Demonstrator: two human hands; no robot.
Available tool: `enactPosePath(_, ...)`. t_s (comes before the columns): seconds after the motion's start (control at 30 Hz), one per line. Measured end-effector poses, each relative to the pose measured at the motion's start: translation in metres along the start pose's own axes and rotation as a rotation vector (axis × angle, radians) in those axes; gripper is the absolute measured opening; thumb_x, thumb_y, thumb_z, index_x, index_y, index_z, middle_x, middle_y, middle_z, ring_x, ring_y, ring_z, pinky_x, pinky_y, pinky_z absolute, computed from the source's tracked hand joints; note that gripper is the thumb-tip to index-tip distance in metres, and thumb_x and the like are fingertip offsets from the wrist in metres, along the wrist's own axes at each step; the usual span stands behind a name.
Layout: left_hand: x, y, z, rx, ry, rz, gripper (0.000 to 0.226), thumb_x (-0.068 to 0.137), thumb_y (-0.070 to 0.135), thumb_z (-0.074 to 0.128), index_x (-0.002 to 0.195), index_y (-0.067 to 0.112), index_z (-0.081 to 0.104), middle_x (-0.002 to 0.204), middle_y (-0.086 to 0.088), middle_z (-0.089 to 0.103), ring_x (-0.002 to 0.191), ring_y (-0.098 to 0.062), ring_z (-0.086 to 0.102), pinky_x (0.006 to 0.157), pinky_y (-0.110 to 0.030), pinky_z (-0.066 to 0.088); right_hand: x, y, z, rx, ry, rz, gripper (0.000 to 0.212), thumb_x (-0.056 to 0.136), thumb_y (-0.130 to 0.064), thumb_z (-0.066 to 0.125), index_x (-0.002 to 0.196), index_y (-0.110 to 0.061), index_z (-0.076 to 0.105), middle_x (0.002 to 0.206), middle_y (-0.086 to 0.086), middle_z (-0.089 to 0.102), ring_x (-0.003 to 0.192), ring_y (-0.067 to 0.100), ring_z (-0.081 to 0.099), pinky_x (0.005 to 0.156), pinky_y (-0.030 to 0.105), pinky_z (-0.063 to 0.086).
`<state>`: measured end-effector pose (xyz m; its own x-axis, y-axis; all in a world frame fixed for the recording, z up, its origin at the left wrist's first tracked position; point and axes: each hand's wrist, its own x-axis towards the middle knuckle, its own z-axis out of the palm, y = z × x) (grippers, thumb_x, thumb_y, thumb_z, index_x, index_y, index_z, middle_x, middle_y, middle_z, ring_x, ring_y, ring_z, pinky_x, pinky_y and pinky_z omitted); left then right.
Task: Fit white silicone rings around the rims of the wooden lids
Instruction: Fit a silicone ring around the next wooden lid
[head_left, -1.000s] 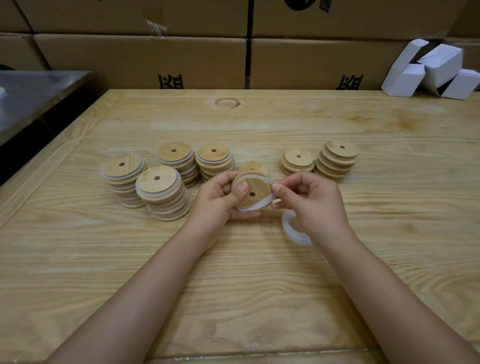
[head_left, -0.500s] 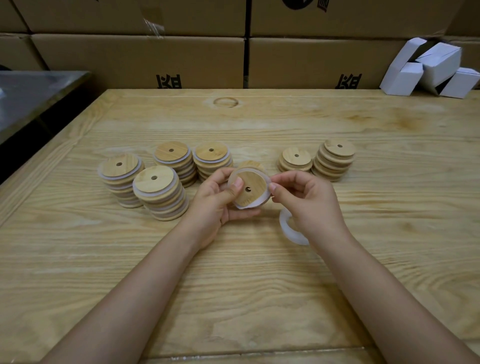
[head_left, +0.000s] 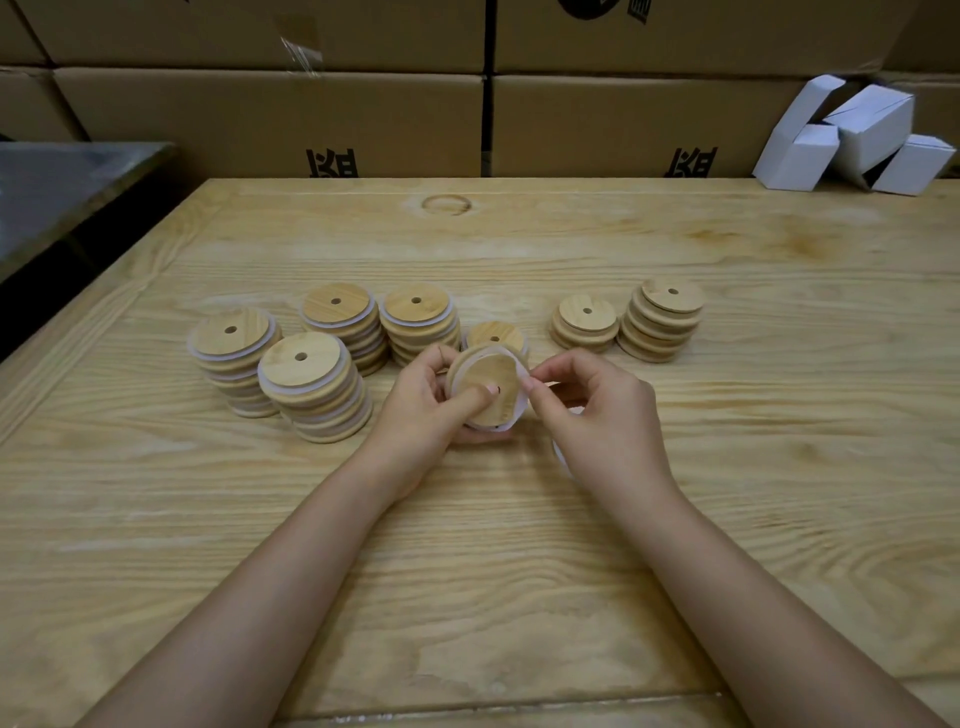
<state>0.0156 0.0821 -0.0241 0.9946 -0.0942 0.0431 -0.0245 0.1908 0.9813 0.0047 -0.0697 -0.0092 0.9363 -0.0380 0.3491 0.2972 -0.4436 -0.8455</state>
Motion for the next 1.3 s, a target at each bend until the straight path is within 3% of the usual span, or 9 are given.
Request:
enactPosePath(0.13,-0.0014,-0.0024,-0.0004,0.068,-0.032,0.043,0.026,0.081,-0.003,0.064,0.079,0.013,0.044,0.069,0.003,0.067,0.066,-0.01,0.066,0.06,-0.034,0.059,-0.0023,0.0,0.001,-0.063,0.033,-0.058,0.011,0.078,-0.022,0.073,0.073,-0.023,0.064,0.065,-0.018,0.062,0.069,-0.008,0.058,0.062,0.005,0.041)
enactPosePath(0.23,-0.0039,-0.0011,0.0011,0.133,-0.042,0.094,0.025,0.073,0.014,0.069,0.078,0.015,0.045,0.067,0.006,0.067,0.065,-0.007,0.064,0.058,-0.028,0.057,-0.0035,-0.001,0.0017,-0.076,0.034,-0.105,0.006,0.081,-0.018,0.07,0.076,-0.016,0.067,0.068,-0.013,0.065,0.073,0.0,0.06,0.064,0.011,0.043)
enactPosePath(0.37,-0.0014,0.001,-0.0008,0.049,-0.012,0.097,0.019,0.071,0.02,0.064,0.08,0.013,0.048,0.076,-0.003,0.065,0.072,-0.017,0.064,0.063,-0.04,0.057,0.0017,-0.0006,-0.0037,0.03,-0.012,-0.013,0.012,0.081,-0.015,0.07,0.07,-0.02,0.068,0.066,-0.012,0.068,0.068,0.001,0.063,0.067,0.012,0.046)
enactPosePath(0.53,-0.0006,0.0003,-0.0029,-0.07,-0.035,0.036,0.021,0.076,0.02,0.06,0.092,0.009,0.052,0.098,-0.017,0.065,0.094,-0.036,0.063,0.079,-0.049,0.054,0.0063,-0.003,-0.0058,0.19,-0.078,0.101,0.017,0.08,-0.013,0.072,0.066,-0.022,0.067,0.065,-0.002,0.07,0.07,0.012,0.067,0.073,0.027,0.053)
enactPosePath(0.7,-0.0002,0.0,-0.004,-0.16,-0.077,0.008,0.021,0.079,0.021,0.057,0.095,0.008,0.051,0.09,-0.005,0.07,0.083,-0.022,0.069,0.068,-0.038,0.059,0.0059,-0.004,-0.0057,0.155,-0.121,0.097,0.015,0.079,-0.016,0.072,0.068,-0.025,0.068,0.074,-0.004,0.071,0.076,0.012,0.067,0.078,0.033,0.054)
enactPosePath(0.87,0.0013,-0.0013,-0.0044,-0.134,-0.078,-0.012,0.025,0.08,0.022,0.059,0.1,0.009,0.052,0.096,-0.009,0.068,0.085,-0.023,0.067,0.073,-0.043,0.058,0.0032,-0.0018,-0.0027,0.141,-0.112,0.084,0.009,0.08,-0.016,0.071,0.073,-0.021,0.066,0.077,-0.006,0.069,0.079,0.013,0.065,0.079,0.035,0.054)
enactPosePath(1.03,-0.0015,-0.0002,-0.0043,0.013,-0.088,-0.009,0.032,0.073,0.017,0.067,0.103,0.004,0.061,0.084,-0.008,0.069,0.075,-0.016,0.067,0.061,-0.031,0.058,0.0016,-0.0018,-0.0043,0.057,-0.068,-0.018,0.01,0.082,-0.013,0.067,0.076,-0.021,0.064,0.076,-0.011,0.067,0.077,0.003,0.061,0.077,0.025,0.05)
enactPosePath(1.1,-0.0041,-0.0008,-0.0011,0.11,-0.108,0.008,0.021,0.075,0.014,0.066,0.096,0.009,0.063,0.074,-0.004,0.067,0.067,-0.011,0.064,0.056,-0.026,0.054,0.0018,-0.0014,-0.0041,0.027,-0.048,-0.056,0.008,0.082,-0.012,0.066,0.077,-0.018,0.065,0.075,-0.011,0.066,0.076,0.002,0.059,0.074,0.019,0.048)
enactPosePath(1.3,-0.0043,0.0004,0.0036,0.093,-0.112,0.002,0.013,0.087,0.003,0.058,0.096,0.011,0.06,0.076,-0.009,0.063,0.066,-0.011,0.062,0.057,-0.031,0.055,-0.0011,-0.0001,0.0011,-0.15,0.025,-0.211,0.003,0.081,-0.01,0.067,0.084,-0.011,0.065,0.078,-0.005,0.066,0.079,0.004,0.053,0.07,0.008,0.037)
